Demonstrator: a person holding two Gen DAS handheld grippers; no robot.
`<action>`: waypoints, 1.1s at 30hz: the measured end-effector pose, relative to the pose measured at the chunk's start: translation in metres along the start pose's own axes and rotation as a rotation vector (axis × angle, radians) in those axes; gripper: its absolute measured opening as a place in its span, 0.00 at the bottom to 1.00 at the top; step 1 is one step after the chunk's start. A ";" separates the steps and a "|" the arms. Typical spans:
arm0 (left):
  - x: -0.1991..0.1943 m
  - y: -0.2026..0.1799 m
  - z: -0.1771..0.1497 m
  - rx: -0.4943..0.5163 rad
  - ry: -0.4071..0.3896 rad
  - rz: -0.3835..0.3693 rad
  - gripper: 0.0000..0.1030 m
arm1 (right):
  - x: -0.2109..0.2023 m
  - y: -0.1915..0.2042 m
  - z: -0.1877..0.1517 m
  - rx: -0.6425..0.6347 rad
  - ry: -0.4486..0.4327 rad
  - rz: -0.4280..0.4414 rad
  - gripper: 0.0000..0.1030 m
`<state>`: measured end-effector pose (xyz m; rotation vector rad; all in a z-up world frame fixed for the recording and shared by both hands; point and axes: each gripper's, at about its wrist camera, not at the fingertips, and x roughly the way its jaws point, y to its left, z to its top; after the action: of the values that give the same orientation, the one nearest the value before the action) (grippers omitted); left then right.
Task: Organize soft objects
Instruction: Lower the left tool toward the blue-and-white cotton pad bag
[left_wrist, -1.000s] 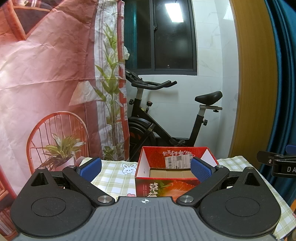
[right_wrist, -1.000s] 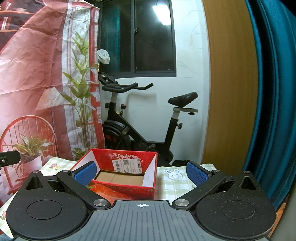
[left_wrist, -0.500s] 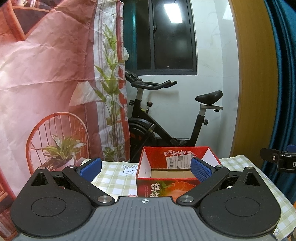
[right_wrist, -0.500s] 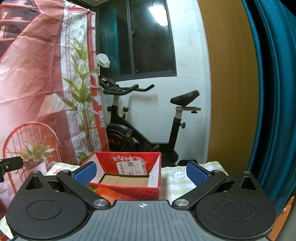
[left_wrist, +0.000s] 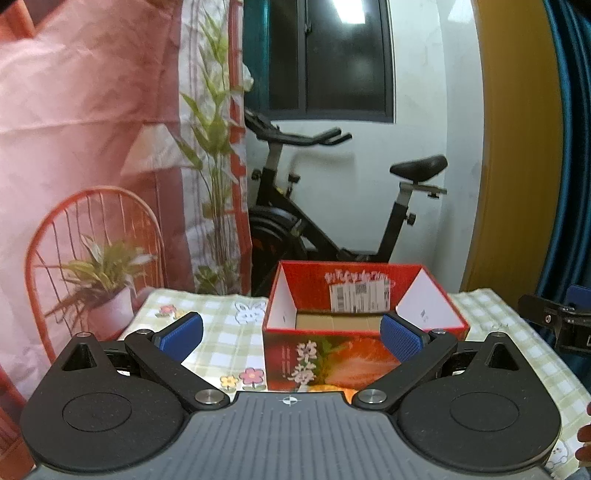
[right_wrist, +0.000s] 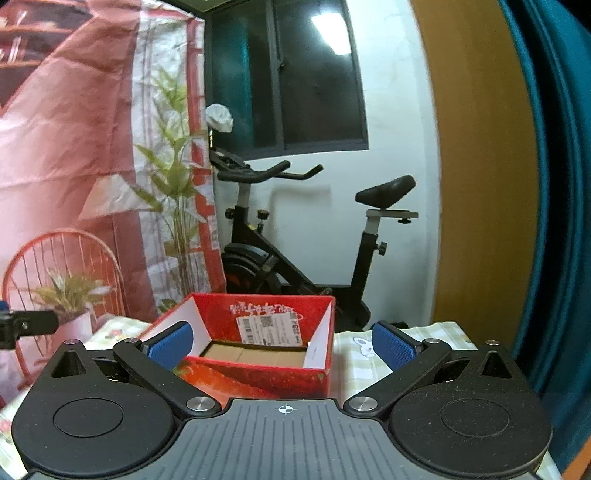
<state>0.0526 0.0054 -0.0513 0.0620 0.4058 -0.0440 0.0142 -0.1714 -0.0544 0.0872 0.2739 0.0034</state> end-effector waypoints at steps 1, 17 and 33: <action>0.007 0.000 -0.003 -0.001 0.011 -0.004 1.00 | 0.006 0.000 -0.004 -0.006 0.007 0.001 1.00; 0.065 0.009 -0.045 -0.036 0.164 -0.038 0.99 | 0.057 0.007 -0.062 0.004 0.193 0.031 1.00; 0.069 0.018 -0.066 -0.101 0.218 -0.073 0.94 | 0.058 -0.003 -0.094 0.035 0.283 0.014 0.94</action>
<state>0.0914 0.0260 -0.1382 -0.0480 0.6280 -0.0892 0.0450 -0.1652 -0.1606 0.1232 0.5567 0.0248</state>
